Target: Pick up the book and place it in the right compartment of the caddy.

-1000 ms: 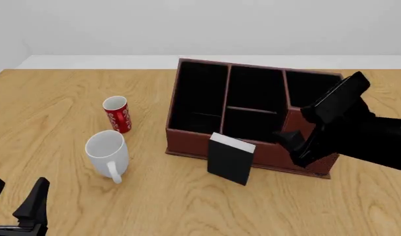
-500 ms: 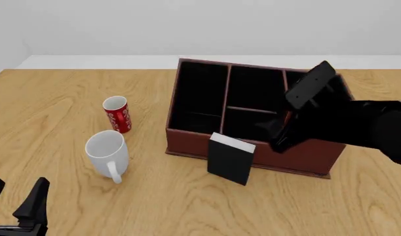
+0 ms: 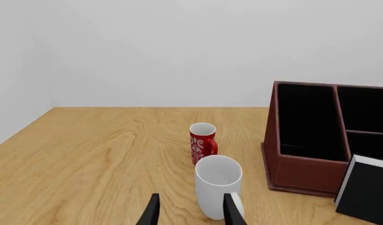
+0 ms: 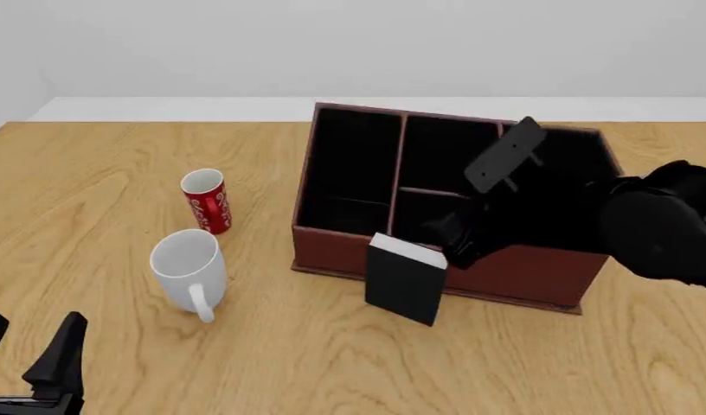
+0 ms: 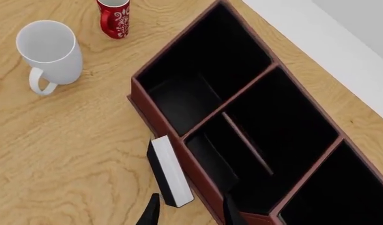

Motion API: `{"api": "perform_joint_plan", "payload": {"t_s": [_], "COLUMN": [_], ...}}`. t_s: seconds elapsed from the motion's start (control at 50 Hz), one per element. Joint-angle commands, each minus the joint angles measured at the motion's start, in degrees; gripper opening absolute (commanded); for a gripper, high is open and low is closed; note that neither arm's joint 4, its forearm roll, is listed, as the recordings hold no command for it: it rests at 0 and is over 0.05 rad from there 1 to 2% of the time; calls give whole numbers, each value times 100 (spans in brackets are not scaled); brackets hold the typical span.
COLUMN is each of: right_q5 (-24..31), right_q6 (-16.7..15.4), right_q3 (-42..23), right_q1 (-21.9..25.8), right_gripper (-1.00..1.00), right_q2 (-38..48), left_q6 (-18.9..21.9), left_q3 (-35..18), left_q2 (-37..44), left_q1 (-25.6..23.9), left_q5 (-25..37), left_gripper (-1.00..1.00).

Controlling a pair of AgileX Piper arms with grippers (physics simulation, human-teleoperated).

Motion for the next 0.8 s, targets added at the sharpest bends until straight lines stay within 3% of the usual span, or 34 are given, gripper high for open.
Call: {"api": "perform_joint_plan", "payload": {"t_s": [0.02, 0.18, 0.22, 0.26, 0.28, 0.32, 0.8], "right_q5": [-183, -410, -417, -494, -482, -536, -876], "right_q6": [64, 166, 531, 316, 436, 335, 443], "right_q3": [33, 175, 162, 215, 209, 253, 358], "right_q1": [54, 91, 275, 158, 221, 144, 142], "right_gripper": [100, 100, 100, 100, 100, 100, 100], "right_q2": [251, 426, 382, 448, 437, 496, 899], "left_q6": [0, 0, 0, 0, 0, 0, 0], "left_q3": [0, 0, 0, 0, 0, 0, 0], "left_q2": [0, 0, 0, 0, 0, 0, 0], "left_q1": [0, 0, 0, 0, 0, 0, 0], "left_q5": [0, 0, 0, 0, 0, 0, 0], "left_gripper": [100, 100, 100, 100, 100, 100, 100]}}
